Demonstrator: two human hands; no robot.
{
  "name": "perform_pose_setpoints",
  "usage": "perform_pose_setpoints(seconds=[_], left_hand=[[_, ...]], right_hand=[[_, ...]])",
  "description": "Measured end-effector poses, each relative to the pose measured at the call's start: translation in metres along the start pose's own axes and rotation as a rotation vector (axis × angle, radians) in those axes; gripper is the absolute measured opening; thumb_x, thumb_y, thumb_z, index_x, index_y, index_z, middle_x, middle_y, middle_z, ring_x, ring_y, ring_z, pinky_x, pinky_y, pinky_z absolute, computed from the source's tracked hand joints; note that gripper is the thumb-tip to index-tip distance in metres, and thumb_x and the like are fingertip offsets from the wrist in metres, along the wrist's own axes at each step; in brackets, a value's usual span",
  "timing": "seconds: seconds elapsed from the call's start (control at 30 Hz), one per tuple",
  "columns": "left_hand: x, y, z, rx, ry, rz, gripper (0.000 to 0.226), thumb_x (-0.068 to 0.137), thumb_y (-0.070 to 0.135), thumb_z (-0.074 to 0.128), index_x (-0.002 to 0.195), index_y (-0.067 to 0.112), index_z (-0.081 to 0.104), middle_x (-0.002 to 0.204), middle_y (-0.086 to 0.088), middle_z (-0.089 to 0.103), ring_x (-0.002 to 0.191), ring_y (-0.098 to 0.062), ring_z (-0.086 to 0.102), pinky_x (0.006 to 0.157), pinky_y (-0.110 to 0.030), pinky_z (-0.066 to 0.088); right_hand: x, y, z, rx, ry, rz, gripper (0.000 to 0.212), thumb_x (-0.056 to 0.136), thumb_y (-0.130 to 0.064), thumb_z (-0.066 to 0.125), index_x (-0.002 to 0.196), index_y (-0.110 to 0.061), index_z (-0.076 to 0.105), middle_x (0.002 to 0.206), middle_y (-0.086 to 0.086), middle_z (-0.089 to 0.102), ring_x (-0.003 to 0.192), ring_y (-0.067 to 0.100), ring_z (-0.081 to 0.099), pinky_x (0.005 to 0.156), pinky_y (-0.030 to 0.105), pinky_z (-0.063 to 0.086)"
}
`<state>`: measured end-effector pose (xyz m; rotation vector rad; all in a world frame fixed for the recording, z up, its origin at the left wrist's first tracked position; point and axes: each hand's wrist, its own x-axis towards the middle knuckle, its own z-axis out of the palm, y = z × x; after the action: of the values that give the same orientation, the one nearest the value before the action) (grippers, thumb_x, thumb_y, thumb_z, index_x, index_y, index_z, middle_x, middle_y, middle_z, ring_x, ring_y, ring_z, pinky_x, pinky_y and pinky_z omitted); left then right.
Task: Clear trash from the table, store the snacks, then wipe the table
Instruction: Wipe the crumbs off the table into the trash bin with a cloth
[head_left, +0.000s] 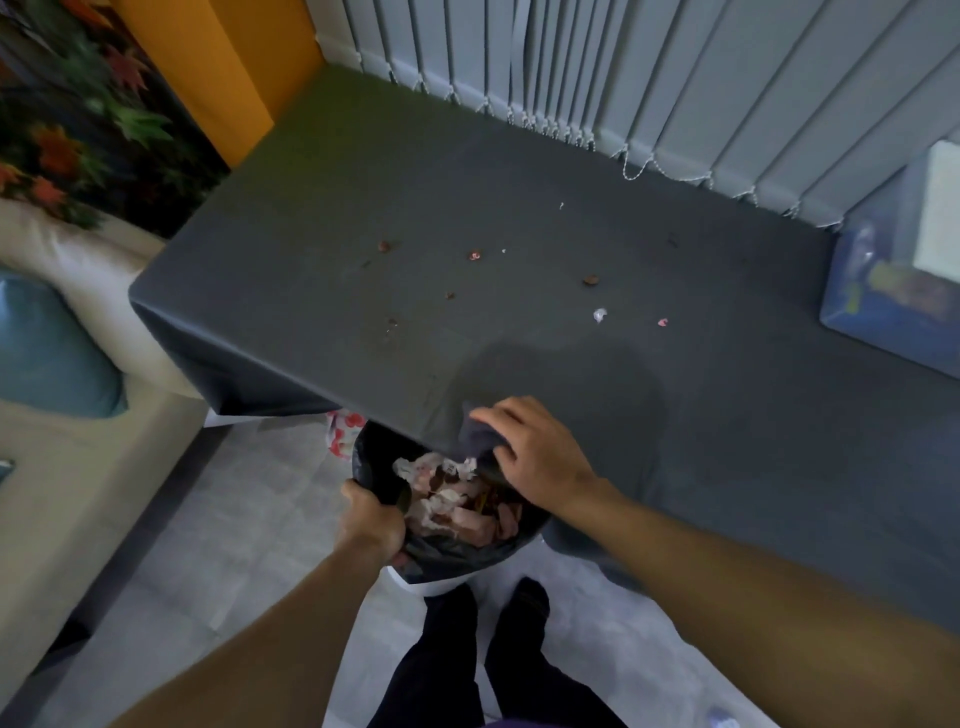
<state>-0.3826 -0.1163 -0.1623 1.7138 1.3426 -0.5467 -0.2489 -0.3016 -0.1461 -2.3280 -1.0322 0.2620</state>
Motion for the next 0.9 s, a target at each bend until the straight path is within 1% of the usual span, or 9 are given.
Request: perform_pose_setpoints(seconds=[0.1, 0.2, 0.33, 0.43, 0.5, 0.63, 0.7, 0.77, 0.9], left_hand=[[0.003, 0.005, -0.002, 0.007, 0.000, -0.002, 0.034, 0.094, 0.016, 0.052, 0.115, 0.019, 0.025, 0.106, -0.019, 0.051, 0.096, -0.047, 0.061, 0.080, -0.060, 0.058], [0.009, 0.010, -0.004, 0.014, -0.006, 0.008, 0.034, 0.095, 0.016, 0.051, 0.117, 0.018, 0.025, 0.106, -0.019, 0.051, 0.095, -0.047, 0.061, 0.075, -0.059, 0.060], [0.025, 0.011, -0.012, 0.032, -0.022, 0.043, 0.034, 0.090, 0.004, 0.049, 0.115, 0.015, 0.029, 0.106, -0.017, 0.053, 0.093, -0.046, 0.063, 0.075, -0.059, 0.059], [0.031, 0.014, -0.016, 0.021, -0.034, 0.063, 0.032, 0.090, -0.002, 0.044, 0.115, 0.014, 0.031, 0.103, -0.016, 0.053, 0.090, -0.047, 0.063, 0.062, -0.060, 0.060], [0.034, 0.016, -0.018, 0.006, -0.033, 0.069, 0.031, 0.090, -0.003, 0.044, 0.114, 0.012, 0.032, 0.101, -0.016, 0.052, 0.090, -0.048, 0.063, 0.058, -0.060, 0.060], [0.039, 0.020, -0.020, 0.010, -0.037, 0.073, 0.030, 0.089, -0.004, 0.043, 0.113, 0.011, 0.034, 0.100, -0.016, 0.053, 0.091, -0.046, 0.062, 0.066, -0.062, 0.059], [0.042, 0.021, -0.020, 0.005, -0.047, 0.066, 0.030, 0.089, -0.005, 0.042, 0.113, 0.011, 0.034, 0.101, -0.015, 0.053, 0.092, -0.045, 0.061, 0.067, -0.062, 0.059], [0.046, 0.020, -0.019, -0.008, -0.063, 0.059, 0.031, 0.087, -0.005, 0.041, 0.113, 0.012, 0.034, 0.103, -0.016, 0.052, 0.094, -0.045, 0.061, 0.066, -0.063, 0.059], [0.046, 0.020, -0.018, -0.020, -0.062, 0.036, 0.034, 0.086, -0.006, 0.039, 0.113, 0.014, 0.034, 0.106, -0.016, 0.053, 0.095, -0.045, 0.060, 0.067, -0.063, 0.059]], right_hand=[[0.005, 0.011, -0.009, -0.046, 0.071, 0.102, 0.045, 0.087, -0.009, 0.057, 0.131, -0.017, 0.059, 0.111, 0.003, 0.052, 0.106, 0.026, 0.049, 0.077, 0.036, 0.051], [0.005, 0.027, -0.013, -0.056, 0.151, 0.197, 0.043, 0.086, -0.008, 0.060, 0.129, -0.015, 0.060, 0.113, 0.005, 0.051, 0.107, 0.027, 0.049, 0.085, 0.037, 0.050], [0.005, 0.052, -0.021, -0.006, 0.416, 0.533, 0.042, 0.087, -0.004, 0.059, 0.128, -0.013, 0.059, 0.117, 0.010, 0.051, 0.112, 0.029, 0.047, 0.096, 0.036, 0.044], [0.008, 0.079, -0.031, -0.036, 0.635, 0.752, 0.041, 0.086, -0.004, 0.061, 0.127, -0.007, 0.060, 0.115, 0.020, 0.052, 0.109, 0.038, 0.049, 0.098, 0.035, 0.037], [0.012, 0.099, -0.041, -0.028, 0.790, 0.929, 0.040, 0.087, -0.008, 0.060, 0.127, -0.004, 0.060, 0.114, 0.027, 0.052, 0.107, 0.044, 0.049, 0.097, 0.041, 0.037], [0.021, 0.135, -0.068, -0.109, 1.002, 1.249, 0.046, 0.095, -0.025, 0.054, 0.137, -0.005, 0.052, 0.123, 0.026, 0.050, 0.113, 0.046, 0.047, 0.097, 0.049, 0.037], [0.029, 0.152, -0.082, -0.096, 0.954, 1.381, 0.051, 0.099, -0.029, 0.050, 0.146, -0.010, 0.044, 0.134, 0.022, 0.045, 0.121, 0.043, 0.043, 0.102, 0.048, 0.034], [0.041, 0.165, -0.092, -0.084, 0.821, 1.397, 0.053, 0.100, -0.032, 0.049, 0.149, -0.014, 0.039, 0.140, 0.019, 0.041, 0.126, 0.041, 0.039, 0.105, 0.047, 0.034], [0.069, 0.166, -0.084, -0.105, 0.559, 1.084, 0.046, 0.099, -0.030, 0.051, 0.142, -0.014, 0.049, 0.135, 0.022, 0.045, 0.121, 0.044, 0.039, 0.106, 0.043, 0.033]])
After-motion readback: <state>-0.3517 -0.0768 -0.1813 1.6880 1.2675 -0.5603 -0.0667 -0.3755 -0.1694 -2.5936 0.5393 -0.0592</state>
